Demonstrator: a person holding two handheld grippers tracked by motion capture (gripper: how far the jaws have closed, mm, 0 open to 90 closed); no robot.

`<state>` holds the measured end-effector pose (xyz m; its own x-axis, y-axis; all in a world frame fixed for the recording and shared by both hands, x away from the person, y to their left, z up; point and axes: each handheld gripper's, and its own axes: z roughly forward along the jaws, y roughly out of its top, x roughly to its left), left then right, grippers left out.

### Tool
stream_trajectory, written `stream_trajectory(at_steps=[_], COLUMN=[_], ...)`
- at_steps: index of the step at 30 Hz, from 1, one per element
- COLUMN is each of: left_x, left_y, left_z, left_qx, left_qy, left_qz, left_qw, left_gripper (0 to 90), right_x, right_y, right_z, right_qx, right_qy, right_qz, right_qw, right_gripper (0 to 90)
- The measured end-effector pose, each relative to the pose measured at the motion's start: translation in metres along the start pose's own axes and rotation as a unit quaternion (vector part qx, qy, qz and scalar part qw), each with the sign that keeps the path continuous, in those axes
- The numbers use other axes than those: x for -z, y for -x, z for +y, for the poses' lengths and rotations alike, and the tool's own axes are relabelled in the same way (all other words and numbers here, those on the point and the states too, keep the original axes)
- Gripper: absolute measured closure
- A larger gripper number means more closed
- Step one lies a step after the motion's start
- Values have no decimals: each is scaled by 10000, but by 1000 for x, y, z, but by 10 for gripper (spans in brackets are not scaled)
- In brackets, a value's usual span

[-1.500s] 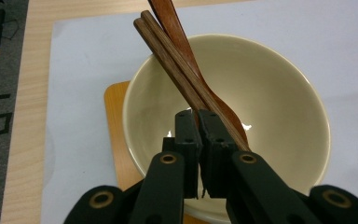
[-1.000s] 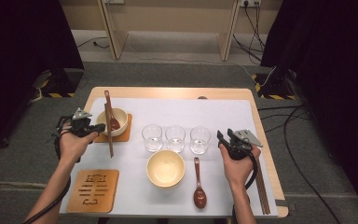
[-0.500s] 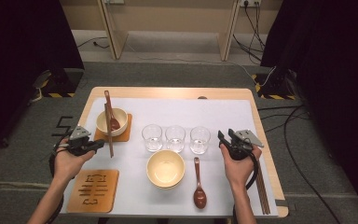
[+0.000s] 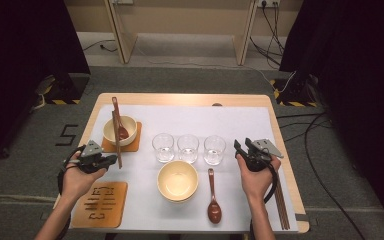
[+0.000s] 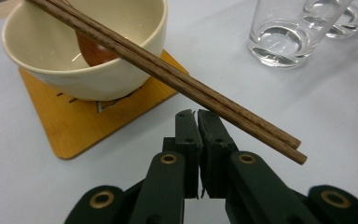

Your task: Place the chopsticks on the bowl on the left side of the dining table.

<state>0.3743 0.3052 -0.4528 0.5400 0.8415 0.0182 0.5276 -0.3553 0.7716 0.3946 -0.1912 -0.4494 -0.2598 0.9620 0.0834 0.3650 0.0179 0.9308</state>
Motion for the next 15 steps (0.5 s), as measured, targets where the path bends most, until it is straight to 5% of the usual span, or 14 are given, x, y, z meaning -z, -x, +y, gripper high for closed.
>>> stream_trajectory(at_steps=[15], left_x=[-24], left_y=[23], left_z=[24], left_qx=[-304], left_qy=[-74], left_qz=[-132], left_qw=[9994], left_gripper=[862], right_x=[0], right_y=[3], right_z=[0], right_qx=[3], right_qy=[16], right_qz=[-46], right_qw=[10000], right_gripper=[553])
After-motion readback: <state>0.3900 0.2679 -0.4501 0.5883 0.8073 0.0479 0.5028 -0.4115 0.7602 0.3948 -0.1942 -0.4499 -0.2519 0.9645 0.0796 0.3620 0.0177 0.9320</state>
